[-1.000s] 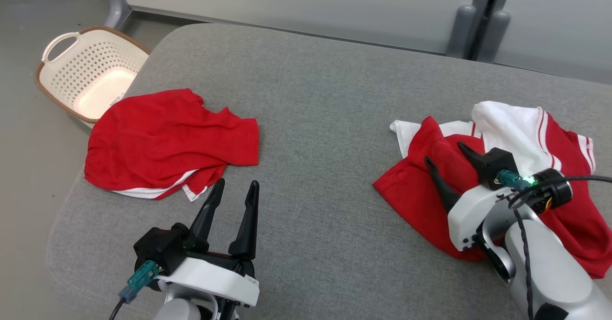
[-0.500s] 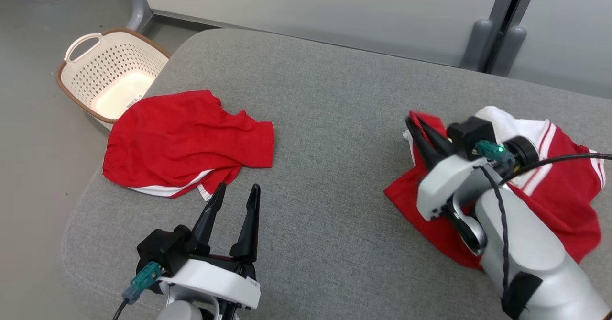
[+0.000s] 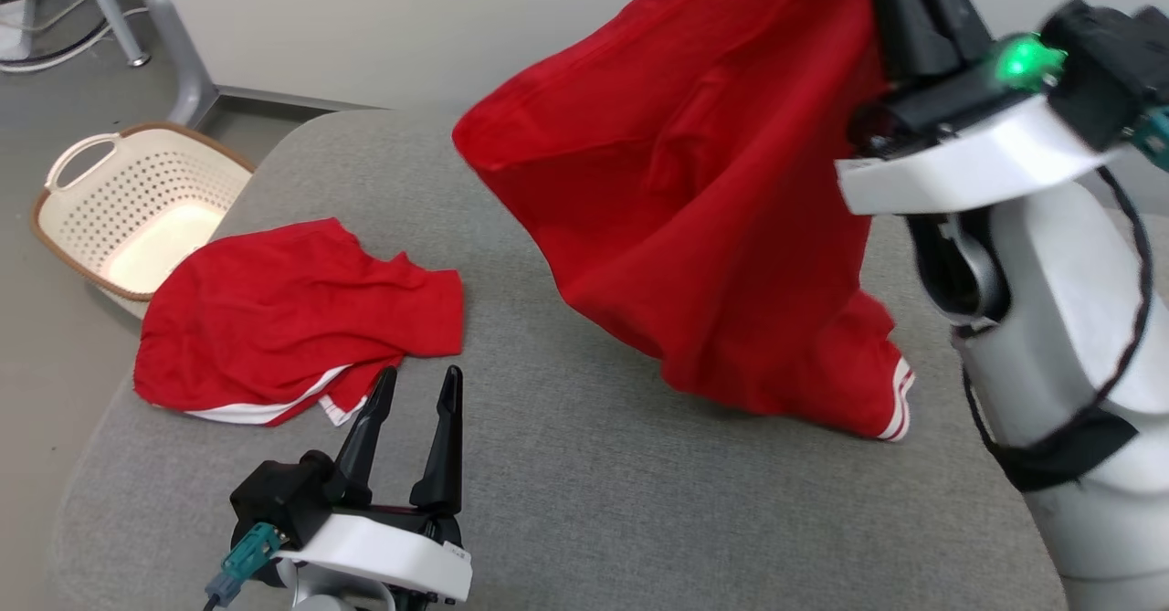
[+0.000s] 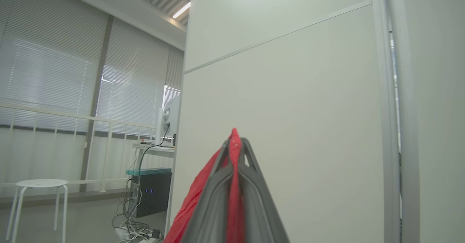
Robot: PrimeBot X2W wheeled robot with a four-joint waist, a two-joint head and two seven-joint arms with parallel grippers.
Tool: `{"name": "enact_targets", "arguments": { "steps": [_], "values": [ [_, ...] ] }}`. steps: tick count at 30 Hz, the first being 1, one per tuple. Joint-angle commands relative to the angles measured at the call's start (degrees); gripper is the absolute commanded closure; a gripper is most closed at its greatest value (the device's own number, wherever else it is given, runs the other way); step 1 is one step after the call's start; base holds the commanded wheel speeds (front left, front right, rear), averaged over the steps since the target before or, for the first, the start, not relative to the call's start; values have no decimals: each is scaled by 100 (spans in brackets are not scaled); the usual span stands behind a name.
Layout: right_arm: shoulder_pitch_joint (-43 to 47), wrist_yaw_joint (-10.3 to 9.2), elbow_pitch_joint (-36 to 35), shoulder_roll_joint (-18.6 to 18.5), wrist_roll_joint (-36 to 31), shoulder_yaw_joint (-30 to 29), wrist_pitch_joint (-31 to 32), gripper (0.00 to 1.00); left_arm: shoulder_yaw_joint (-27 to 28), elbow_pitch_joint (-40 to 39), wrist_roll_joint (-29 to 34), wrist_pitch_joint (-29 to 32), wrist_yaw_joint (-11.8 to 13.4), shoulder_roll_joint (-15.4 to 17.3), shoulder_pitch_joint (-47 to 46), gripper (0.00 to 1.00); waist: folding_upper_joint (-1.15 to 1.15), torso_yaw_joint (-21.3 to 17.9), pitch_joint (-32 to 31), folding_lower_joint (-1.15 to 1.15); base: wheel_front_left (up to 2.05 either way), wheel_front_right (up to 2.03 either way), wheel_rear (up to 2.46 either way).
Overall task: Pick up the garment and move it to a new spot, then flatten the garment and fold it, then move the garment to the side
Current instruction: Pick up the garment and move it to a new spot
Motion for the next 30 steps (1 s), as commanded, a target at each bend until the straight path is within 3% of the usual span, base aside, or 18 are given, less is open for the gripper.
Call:
{"name": "enact_targets", "arguments": {
  "steps": [1,9,11,17,18,19,20,25,30],
  "values": [
    [348,-8,-123,-134,143,-91,25,100,28,-27,50,-3,-4,15,52,0,0,-205,-45,0,0,0,0],
    [2723,-5,-1357,-1127,931,-1005,474,100,177,-27,101,-3,13,16,44,0,0,-922,23,0,0,0,0],
    [3336,-4,-1469,-1321,830,-1354,490,100,208,-5,98,-3,14,15,11,0,0,-1089,54,0,0,0,0],
    [4631,-7,-958,-1121,578,-2248,643,100,170,66,119,-3,-49,16,-93,0,0,-1458,86,0,0,0,0],
    [4736,-6,-766,-1053,478,-2363,711,94,153,82,121,-3,-62,17,-99,0,0,-1491,86,0,0,0,0],
    [4795,-4,-570,-1031,290,-2465,729,54,122,104,127,-3,-74,18,-113,0,0,-1512,83,0,0,0,0],
    [4839,-8,-298,-957,137,-2639,810,0,96,113,137,-3,-69,18,-131,0,0,-1528,78,0,0,0,0],
    [4570,-4,561,-521,-905,-3476,749,0,22,168,155,-3,-84,16,-166,0,0,-1515,43,0,0,0,0],
    [4200,-4,341,-133,-988,-3424,279,0,28,181,166,-3,-73,20,-105,0,0,-1420,-8,0,0,0,0]
  ]
}}
